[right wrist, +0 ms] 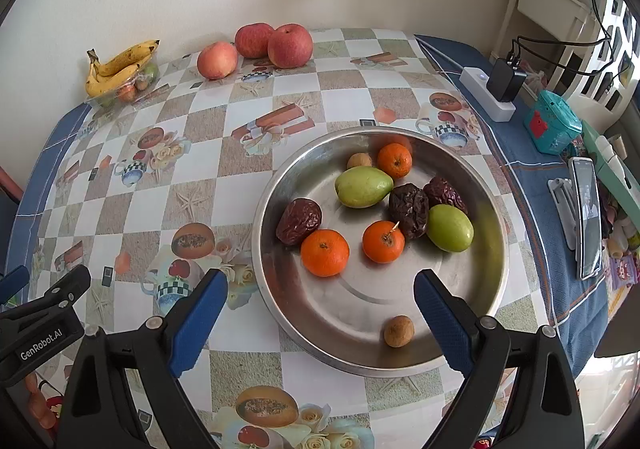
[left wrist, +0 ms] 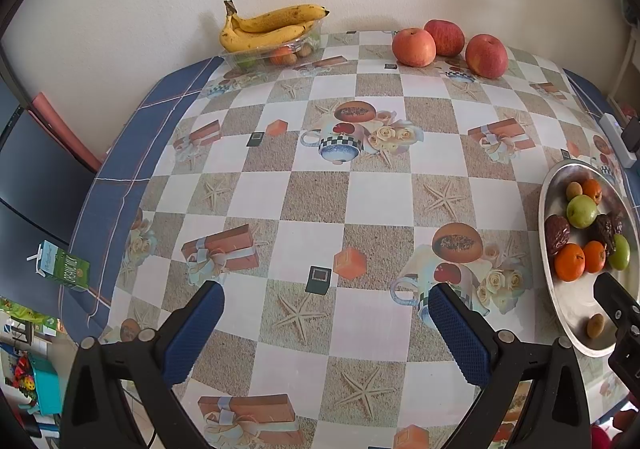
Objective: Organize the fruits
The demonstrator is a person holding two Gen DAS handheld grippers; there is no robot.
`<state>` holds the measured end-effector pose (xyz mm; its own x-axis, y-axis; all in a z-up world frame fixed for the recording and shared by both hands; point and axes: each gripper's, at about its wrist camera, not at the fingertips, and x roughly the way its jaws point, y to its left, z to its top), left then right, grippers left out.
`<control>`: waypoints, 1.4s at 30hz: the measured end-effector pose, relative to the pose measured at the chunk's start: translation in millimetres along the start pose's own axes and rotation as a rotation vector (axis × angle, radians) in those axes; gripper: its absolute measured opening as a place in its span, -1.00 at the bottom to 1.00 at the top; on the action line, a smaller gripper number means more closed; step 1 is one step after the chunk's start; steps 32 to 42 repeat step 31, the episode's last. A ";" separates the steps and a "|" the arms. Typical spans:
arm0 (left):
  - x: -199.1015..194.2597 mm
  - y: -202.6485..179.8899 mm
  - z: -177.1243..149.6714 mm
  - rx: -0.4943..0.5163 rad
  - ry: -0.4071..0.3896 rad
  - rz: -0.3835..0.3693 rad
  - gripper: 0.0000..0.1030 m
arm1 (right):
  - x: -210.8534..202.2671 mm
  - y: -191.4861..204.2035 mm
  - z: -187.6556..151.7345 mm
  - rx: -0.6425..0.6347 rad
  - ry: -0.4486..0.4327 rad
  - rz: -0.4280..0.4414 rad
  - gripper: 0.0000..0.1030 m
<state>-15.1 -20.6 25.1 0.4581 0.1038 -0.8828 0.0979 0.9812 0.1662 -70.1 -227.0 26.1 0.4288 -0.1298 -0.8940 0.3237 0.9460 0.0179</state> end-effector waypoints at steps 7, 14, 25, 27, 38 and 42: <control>0.5 -0.1 -0.3 0.000 0.001 0.001 1.00 | 0.4 0.2 -0.4 0.000 0.001 -0.001 0.84; 0.7 -0.2 -0.3 0.002 0.003 0.000 1.00 | 0.0 0.4 0.7 0.000 0.001 -0.001 0.84; 1.8 1.2 -0.5 0.000 0.009 -0.006 1.00 | 2.5 -2.4 -1.9 -0.002 0.007 -0.001 0.84; 0.4 1.7 -0.3 0.002 0.004 -0.014 1.00 | 2.5 -2.7 -1.4 -0.002 0.010 -0.001 0.84; 0.3 2.8 1.2 0.000 0.001 -0.013 1.00 | 2.2 -3.6 -1.6 -0.003 0.011 -0.001 0.84; 0.3 2.8 1.2 0.000 0.001 -0.013 1.00 | 2.2 -3.6 -1.6 -0.003 0.011 -0.001 0.84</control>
